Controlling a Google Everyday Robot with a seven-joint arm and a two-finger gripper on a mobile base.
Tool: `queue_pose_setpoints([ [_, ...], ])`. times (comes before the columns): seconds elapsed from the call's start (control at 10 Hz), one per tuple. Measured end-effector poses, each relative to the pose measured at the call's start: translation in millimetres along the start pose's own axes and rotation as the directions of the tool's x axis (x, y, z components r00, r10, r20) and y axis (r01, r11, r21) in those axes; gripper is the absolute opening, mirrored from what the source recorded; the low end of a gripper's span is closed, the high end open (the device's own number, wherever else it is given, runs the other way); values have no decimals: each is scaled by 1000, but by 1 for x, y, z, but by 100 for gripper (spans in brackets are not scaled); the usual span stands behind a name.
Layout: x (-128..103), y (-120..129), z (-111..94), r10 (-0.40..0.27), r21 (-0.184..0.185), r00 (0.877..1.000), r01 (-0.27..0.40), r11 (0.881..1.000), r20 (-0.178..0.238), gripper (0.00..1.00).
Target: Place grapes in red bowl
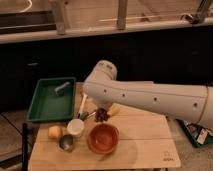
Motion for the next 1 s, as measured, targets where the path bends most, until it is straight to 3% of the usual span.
queue_pose_setpoints([
  [1.0,-19,-37,-10,-101,24,995,101,995,6,0],
])
